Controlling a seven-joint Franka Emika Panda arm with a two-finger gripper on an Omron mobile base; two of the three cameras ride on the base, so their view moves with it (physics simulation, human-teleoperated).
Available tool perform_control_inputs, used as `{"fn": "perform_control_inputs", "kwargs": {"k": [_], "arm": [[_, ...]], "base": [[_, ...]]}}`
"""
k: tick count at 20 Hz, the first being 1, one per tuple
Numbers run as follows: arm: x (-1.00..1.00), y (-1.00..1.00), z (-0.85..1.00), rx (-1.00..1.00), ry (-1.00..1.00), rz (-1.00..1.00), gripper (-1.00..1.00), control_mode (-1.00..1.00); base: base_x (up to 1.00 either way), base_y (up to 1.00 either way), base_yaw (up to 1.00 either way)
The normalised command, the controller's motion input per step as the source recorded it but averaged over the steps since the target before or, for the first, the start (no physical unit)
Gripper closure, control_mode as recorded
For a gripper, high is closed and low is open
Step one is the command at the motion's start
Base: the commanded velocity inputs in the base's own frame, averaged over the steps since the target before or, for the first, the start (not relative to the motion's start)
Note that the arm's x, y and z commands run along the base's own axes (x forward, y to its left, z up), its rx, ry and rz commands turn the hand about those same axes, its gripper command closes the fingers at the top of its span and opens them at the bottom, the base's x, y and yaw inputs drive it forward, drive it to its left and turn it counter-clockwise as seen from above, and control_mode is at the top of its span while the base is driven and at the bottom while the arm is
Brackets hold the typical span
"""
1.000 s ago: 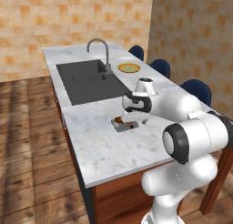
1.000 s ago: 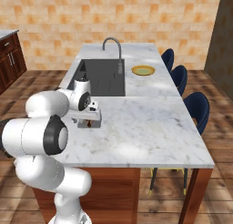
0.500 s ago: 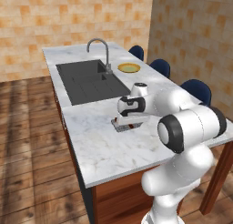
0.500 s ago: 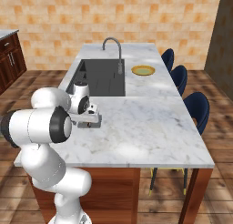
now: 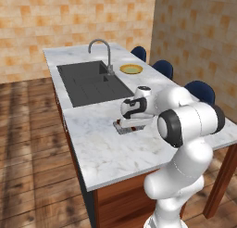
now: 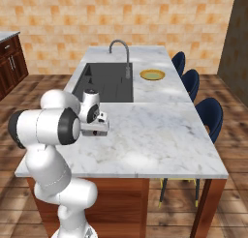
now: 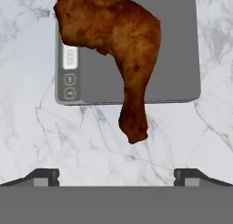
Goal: Take the chicken drumstick from the fridge and place it on the digital scale on the counter by the fridge. Wait a few seconds for a reading, then move it to the plate on the dining counter.
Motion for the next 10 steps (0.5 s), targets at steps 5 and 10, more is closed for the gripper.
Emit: {"fn": "perform_control_inputs", "kwargs": {"k": [5, 10], "arm": [[0.28, 0.00, -0.10, 0.00, 0.00, 0.00, -1.00, -1.00], [0.33, 0.00, -0.21, 0.00, 0.00, 0.00, -1.00, -1.00]], "base": [[0.00, 0.00, 0.00], [0.00, 0.00, 0.00]]}}
